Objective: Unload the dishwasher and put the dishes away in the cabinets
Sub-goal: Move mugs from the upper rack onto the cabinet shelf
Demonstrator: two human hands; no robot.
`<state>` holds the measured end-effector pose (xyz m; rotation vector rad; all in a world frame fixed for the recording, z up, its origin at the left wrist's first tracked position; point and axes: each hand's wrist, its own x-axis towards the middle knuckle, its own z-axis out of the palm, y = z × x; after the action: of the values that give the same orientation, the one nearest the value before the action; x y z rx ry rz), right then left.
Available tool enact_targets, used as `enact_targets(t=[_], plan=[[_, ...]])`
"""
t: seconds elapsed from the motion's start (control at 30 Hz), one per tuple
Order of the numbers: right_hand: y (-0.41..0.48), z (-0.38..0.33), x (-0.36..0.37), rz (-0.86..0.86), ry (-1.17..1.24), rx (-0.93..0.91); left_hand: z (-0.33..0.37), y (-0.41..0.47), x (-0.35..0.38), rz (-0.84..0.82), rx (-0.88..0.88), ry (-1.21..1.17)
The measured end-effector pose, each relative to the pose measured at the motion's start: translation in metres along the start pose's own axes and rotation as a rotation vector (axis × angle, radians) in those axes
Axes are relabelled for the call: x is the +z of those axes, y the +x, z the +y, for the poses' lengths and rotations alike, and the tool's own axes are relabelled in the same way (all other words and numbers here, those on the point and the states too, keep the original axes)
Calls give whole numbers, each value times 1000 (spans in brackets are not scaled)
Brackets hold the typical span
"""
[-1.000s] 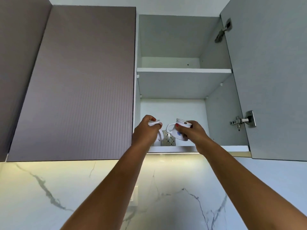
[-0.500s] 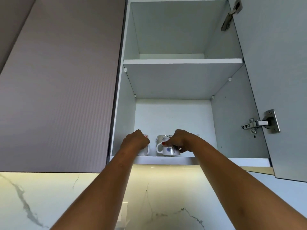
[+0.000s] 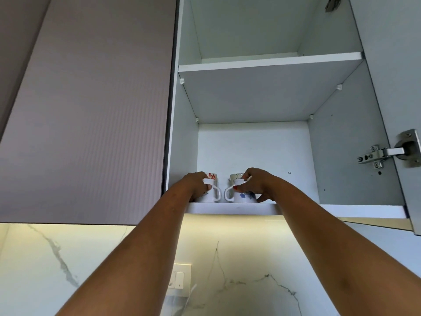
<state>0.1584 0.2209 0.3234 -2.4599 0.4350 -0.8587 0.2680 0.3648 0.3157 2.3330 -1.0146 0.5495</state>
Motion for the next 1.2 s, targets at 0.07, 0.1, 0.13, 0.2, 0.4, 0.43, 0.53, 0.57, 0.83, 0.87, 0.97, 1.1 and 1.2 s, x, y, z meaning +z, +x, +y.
enact_targets(t=[0.07, 0.1, 0.13, 0.2, 0.4, 0.43, 0.53, 0.57, 0.83, 0.87, 0.97, 1.1, 1.2], plan=[[1, -1, 1, 66, -119, -15, 1, 0, 0, 10, 18, 78], [2, -2, 0, 82, -148, -24, 1, 0, 0, 22, 29, 114], [2, -2, 1, 85, -160, -29, 2, 0, 0, 30, 39, 144], [3, -2, 3, 68, -207, -49, 1, 3, 1, 34, 48, 191], [5, -2, 10, 85, -469, -85, 3, 16, 0, 11, 30, 323], [5, -1, 12, 101, -482, -98, 3, 18, 0, 15, 27, 349], [7, 2, 14, 175, -395, -135, 3, 22, 2, 35, 33, 415], [8, 3, 15, 190, -393, -140, 2, 23, 2, 40, 35, 428], [8, -1, 14, 190, -468, -117, -1, 22, 6, 58, 24, 302], [7, -1, 14, 178, -491, -114, -1, 22, 7, 55, 25, 292], [4, -4, 13, 142, -550, -128, -1, 21, 5, 41, 19, 293], [2, -5, 12, 121, -580, -129, -1, 22, 6, -1, 21, 284], [4, -5, 13, 82, -642, -145, -2, 21, 6, -6, 28, 316]])
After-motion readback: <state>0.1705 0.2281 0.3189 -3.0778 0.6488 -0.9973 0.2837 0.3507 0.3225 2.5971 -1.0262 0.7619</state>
